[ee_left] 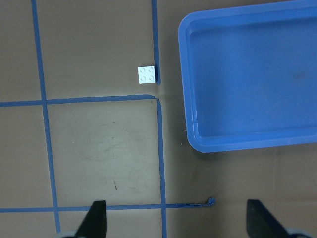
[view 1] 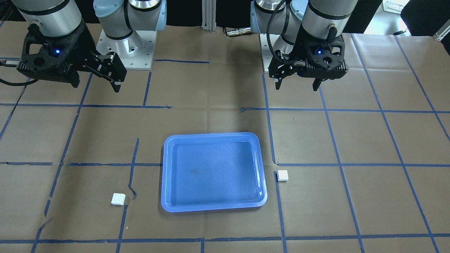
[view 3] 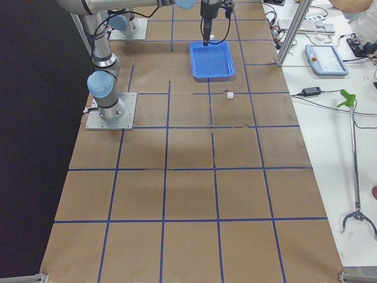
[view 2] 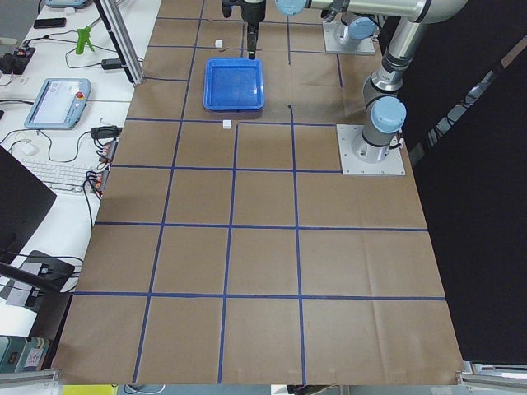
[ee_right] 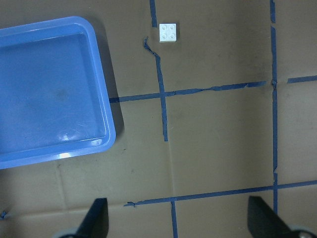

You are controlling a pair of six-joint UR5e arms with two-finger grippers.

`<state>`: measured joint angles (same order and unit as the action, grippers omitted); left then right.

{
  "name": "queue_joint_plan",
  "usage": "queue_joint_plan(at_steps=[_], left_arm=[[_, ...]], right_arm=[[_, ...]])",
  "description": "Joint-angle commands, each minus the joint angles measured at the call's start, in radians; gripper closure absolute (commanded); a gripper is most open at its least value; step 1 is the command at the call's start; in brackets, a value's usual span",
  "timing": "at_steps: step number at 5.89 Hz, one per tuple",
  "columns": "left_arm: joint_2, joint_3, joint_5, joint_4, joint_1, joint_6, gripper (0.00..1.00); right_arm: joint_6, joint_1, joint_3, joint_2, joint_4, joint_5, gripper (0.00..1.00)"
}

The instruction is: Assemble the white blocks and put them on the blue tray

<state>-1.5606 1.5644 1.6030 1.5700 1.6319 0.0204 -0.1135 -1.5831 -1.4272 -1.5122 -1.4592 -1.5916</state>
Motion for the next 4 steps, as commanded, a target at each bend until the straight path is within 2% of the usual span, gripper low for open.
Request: queue_joint_plan(at_steps=[1, 3, 4], left_arm=[[0.004, 0.003, 0.000, -0.001, 0.000, 0.004, 0.00], [0.014, 0.008, 0.000, 0.002, 0.002, 0.004, 0.00], [0.017, 0.008, 0.000, 0.002, 0.002, 0.006, 0.00]], right_arm=[[0.006, 0.000, -0.005, 0.003, -0.001, 0.001, 0.00], [0.018, -0.002, -0.009, 0.000, -0.010, 0.001, 0.00], [0.084, -0.003, -0.004, -0.002, -0.009, 0.004, 0.00]])
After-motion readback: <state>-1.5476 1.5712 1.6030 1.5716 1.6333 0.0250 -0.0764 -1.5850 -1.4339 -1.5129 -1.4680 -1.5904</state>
